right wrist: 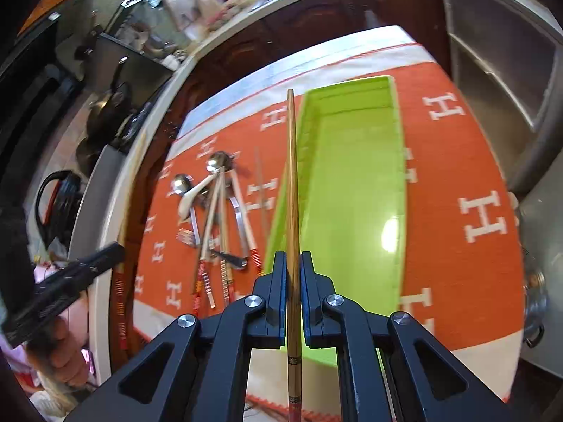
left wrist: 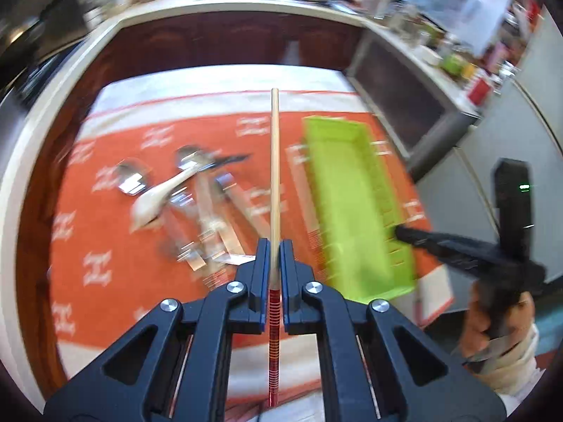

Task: Organize utensils
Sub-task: 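Carry both chopsticks over the green tray and open both tools to drop them, then move both open tools back over the utensil pile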

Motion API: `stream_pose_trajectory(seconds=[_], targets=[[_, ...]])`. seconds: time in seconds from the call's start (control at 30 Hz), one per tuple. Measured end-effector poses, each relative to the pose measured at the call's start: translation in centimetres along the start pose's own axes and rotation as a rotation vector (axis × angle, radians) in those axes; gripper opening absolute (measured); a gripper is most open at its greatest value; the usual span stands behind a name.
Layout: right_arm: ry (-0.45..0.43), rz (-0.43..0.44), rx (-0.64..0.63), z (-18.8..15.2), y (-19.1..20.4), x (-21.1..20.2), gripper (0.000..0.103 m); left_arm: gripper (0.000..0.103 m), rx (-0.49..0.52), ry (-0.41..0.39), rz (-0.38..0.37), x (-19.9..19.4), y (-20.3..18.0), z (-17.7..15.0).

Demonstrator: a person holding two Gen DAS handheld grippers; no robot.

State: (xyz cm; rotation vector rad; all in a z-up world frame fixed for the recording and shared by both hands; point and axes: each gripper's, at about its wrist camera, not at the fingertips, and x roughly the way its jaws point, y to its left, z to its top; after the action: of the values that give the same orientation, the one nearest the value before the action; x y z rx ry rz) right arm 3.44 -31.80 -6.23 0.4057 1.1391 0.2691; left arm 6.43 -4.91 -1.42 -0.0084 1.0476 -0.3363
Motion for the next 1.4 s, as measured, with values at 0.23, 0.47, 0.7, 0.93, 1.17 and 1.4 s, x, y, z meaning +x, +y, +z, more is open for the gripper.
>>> stream_pose_trajectory(seconds=[0.23, 0.47, 0.7, 0.93, 1.17, 1.4], targets=[[-0.006, -0.062, 0.055, 3.3, -2.4, 1.3, 0.007, 0.003, 0.056, 0.045, -0.069, 6.2, -7.0, 3.6], [0.020, -0.138, 0.088, 6.6, -4.2, 3.8, 0.031, 0.003, 0.020, 0.108, -0.048, 12.1, -7.7, 4.1], [0.004, -0.177, 0.040, 7.8, -3.9, 5.0, 0.044, 0.032, -0.028, 0.125, -0.032, 12.2, -5.2, 3.3], [-0.021, -0.165, -0.026, 6.0, -1.1, 3.5, 0.044, 0.050, -0.029, -0.005, 0.079, 7.7, -2.2, 2.0], [-0.041, -0.132, -0.114, 3.8, 3.3, 2.2, 0.044, 0.050, -0.084, -0.048, 0.177, 3.4, 2.2, 0.2], [-0.046, -0.123, -0.225, 2.5, 8.4, 2.0, 0.048, 0.064, -0.118, -0.106, 0.206, 0.5, 5.1, -1.7]])
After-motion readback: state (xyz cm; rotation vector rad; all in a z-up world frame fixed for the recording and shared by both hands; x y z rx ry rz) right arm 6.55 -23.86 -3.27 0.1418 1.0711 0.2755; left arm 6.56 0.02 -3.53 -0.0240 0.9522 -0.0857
